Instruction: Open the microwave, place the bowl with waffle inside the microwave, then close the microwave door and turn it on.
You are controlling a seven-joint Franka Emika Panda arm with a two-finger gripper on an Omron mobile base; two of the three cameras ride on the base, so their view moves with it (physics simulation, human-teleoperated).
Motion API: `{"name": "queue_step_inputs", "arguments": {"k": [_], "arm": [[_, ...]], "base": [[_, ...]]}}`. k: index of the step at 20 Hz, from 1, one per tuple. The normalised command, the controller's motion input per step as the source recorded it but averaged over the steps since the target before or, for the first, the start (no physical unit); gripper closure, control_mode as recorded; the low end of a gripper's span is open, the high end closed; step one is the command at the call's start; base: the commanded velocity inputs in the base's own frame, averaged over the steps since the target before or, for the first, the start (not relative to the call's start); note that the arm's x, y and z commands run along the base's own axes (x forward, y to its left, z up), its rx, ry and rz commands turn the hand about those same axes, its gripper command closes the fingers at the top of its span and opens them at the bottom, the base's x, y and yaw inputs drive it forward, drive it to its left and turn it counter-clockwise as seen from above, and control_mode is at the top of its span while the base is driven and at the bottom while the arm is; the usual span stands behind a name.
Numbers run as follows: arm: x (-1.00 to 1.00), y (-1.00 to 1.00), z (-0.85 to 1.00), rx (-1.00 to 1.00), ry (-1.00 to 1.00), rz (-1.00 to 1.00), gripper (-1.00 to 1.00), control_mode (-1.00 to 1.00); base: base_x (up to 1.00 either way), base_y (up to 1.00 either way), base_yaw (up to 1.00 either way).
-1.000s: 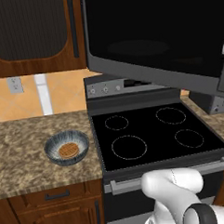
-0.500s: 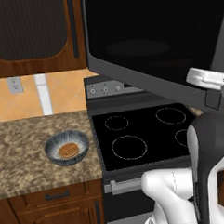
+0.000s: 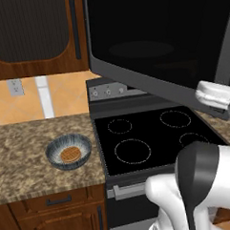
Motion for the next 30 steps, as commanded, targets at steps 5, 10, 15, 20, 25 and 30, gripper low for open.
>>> {"name": "queue_step_inputs", "arguments": {"k": [5, 10, 15, 20, 25, 30], "arm": [[-0.22, -0.04, 0.0, 0.01, 0.01, -0.08, -1.0, -1.0], [0.05, -0.79, 0.0, 0.36, 0.09, 0.14, -1.0, -1.0], [0.03, -0.63, 0.0, 0.6, 0.13, 0.43, -1.0, -1.0], [0.41, -0.29, 0.0, 0.56, 0.2, 0.54, -1.0, -1.0], [0.82, -0.43, -0.15, 0.56, 0.16, 0.34, -1.0, -1.0], [0.96, 0.08, -0.56, 0.24, 0.21, 0.35, -1.0, -1.0]], "base": [[0.0, 0.0, 0.0], [0.0, 0.0, 0.0], [0.0, 0.0, 0.0], [0.0, 0.0, 0.0], [0.0, 0.0, 0.0], [0.0, 0.0, 0.0]]}}
